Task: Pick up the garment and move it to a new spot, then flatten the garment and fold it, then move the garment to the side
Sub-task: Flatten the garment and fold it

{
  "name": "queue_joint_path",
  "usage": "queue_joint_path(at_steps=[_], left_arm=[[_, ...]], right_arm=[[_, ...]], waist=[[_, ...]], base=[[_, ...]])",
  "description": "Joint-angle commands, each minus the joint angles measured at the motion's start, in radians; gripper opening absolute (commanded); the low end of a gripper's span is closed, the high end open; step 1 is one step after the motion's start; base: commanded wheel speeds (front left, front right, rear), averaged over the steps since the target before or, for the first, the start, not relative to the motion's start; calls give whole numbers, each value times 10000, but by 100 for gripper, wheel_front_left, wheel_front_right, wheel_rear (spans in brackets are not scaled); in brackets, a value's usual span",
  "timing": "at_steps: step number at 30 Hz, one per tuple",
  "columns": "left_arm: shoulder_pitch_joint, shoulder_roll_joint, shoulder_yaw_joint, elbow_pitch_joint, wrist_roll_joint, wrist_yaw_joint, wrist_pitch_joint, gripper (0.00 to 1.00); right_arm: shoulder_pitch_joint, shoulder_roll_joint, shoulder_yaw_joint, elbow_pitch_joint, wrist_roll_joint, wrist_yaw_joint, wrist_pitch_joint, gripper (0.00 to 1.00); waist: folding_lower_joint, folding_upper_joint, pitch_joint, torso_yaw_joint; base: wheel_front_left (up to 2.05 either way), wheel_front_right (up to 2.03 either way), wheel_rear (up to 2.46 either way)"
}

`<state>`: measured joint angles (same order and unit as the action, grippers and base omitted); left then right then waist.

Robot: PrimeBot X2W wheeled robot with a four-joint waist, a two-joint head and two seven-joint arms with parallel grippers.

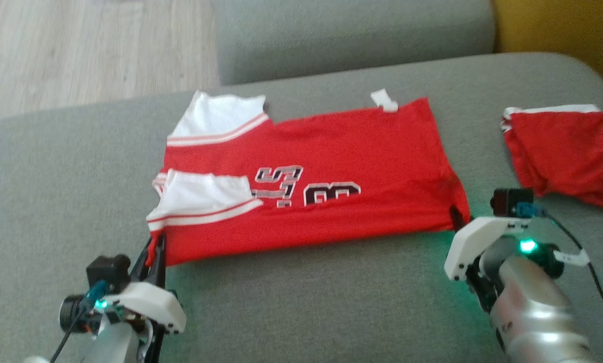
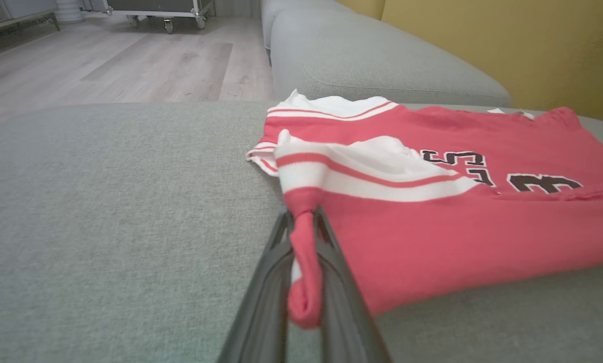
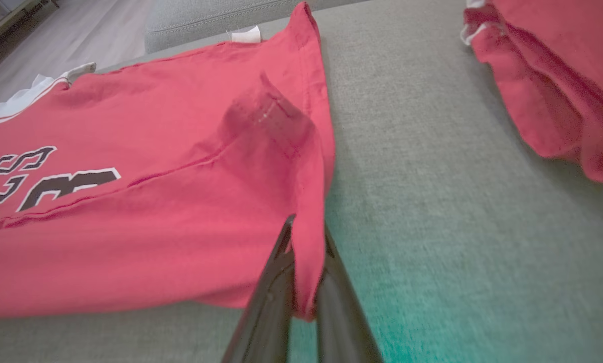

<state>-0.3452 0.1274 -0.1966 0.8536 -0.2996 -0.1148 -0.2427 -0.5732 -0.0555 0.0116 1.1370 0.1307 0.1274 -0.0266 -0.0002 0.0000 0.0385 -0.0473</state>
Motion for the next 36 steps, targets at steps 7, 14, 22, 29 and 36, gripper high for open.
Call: queue_joint_path(at_steps=[7,14,22,29,36], left_arm=[[840,418,413,-854,-488,49,536,0],[1767,434,306,-1556,-638,108,1132,0],[2261,517,163,-2519,-576,402,1464,85],[2052,500,538,-3633,-547,926,287,100],[1848,102,877,-5463,-398,736,-180,100]], right_arm=[[517,53,656,-832,682,33,173,0],[1279,41,790,-1718,924,33,598,0],[2341,34,597,-3307,1107,33,917,100],[2913,-14,791,-5601,1675,33,-170,100],[3335,-235,963,-7266,1143,33,-2052,100]], waist=[[2,0,-843,-386],[2,0,-1057,-333],[2,0,-1045,-276],[2,0,-812,-315],[2,0,-569,-185]], base=[[0,0,0],[0,0,0],[0,0,0],[0,0,0],[0,0,0]])
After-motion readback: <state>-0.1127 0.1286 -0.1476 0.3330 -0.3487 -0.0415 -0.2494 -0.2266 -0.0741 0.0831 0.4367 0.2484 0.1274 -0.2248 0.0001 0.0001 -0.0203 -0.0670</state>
